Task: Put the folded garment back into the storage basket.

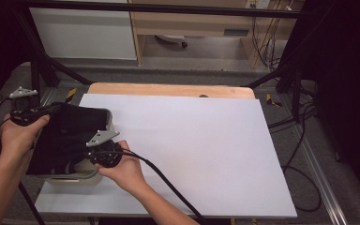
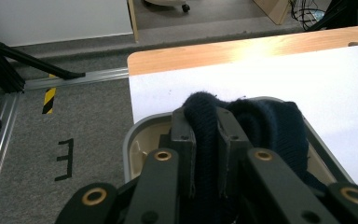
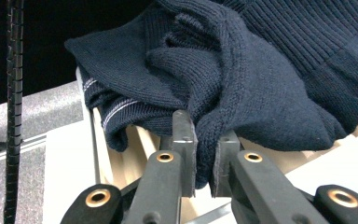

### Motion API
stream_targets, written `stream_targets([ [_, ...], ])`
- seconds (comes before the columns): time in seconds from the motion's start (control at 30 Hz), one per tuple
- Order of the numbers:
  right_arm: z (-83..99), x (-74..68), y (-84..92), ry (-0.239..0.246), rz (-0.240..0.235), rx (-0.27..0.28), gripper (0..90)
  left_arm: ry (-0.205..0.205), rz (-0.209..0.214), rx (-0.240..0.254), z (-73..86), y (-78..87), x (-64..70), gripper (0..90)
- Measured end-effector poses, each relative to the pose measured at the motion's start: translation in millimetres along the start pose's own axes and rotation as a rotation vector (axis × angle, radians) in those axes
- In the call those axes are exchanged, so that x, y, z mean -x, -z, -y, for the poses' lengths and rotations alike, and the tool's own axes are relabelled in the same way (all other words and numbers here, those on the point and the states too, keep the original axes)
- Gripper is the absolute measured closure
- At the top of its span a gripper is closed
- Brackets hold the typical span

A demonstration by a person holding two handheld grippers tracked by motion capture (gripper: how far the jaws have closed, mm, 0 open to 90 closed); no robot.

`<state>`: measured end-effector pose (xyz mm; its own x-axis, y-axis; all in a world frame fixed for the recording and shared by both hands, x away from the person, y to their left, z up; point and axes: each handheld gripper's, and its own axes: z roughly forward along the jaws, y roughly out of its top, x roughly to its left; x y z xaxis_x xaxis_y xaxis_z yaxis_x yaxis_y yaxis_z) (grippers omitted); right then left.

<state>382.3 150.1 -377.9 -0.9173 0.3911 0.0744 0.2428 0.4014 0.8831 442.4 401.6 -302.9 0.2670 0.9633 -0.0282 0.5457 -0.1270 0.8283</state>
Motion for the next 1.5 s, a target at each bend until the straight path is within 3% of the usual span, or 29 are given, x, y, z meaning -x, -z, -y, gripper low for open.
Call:
stream_targets([
  [0.5,-1.0,6.7,1.2,-0.005,0.011,-0.01,83.8,0.01,0.006,0.028,1.4,-6.5,0.8,79.3],
  [0.6,-0.6,6.0,1.0,0.001,0.017,-0.014,82.5,-0.004,-0.004,0.038,3.8,-8.0,0.4,78.1],
  [0.67,-0.7,4.4,1.4,-0.003,0.025,-0.007,72.1,-0.016,-0.031,0.098,6.1,-7.9,0.1,67.1],
  [0.7,-1.1,3.1,2.4,-0.009,0.023,0.0,60.8,-0.017,-0.032,0.108,6.3,-6.8,-0.2,57.3],
  [0.77,-2.6,0.2,6.9,-0.011,0.039,0.006,41.4,-0.014,-0.029,0.123,7.4,-3.3,-0.6,49.4],
  [0.83,-3.1,-1.6,14.1,-0.001,0.043,0.004,35.2,-0.027,-0.042,0.127,9.0,0.5,1.3,41.6],
  [0.9,-2.6,-3.2,22.6,0.031,0.079,0.005,29.7,-0.037,-0.042,0.126,10.4,2.8,4.7,37.9],
  [1.03,0.2,-2.0,39.0,0.047,0.108,-0.01,23.7,-0.057,-0.03,0.137,13.4,5.2,17.0,31.9],
  [1.13,2.2,0.6,50.0,0.046,0.12,-0.025,20.5,-0.068,-0.035,0.133,12.5,4.1,27.9,20.2],
  [1.33,7.4,6.9,74.9,0.046,0.139,-0.038,14.4,-0.084,-0.007,0.134,8.9,4.6,51.2,13.4],
  [1.4,9.0,10.2,83.0,0.041,0.144,-0.041,13.1,-0.09,0.006,0.139,8.6,8.2,61.0,11.5],
  [1.5,13.0,18.8,98.5,-0.005,0.135,-0.043,12.9,-0.098,0.035,0.147,11.1,12.2,72.4,10.0],
])
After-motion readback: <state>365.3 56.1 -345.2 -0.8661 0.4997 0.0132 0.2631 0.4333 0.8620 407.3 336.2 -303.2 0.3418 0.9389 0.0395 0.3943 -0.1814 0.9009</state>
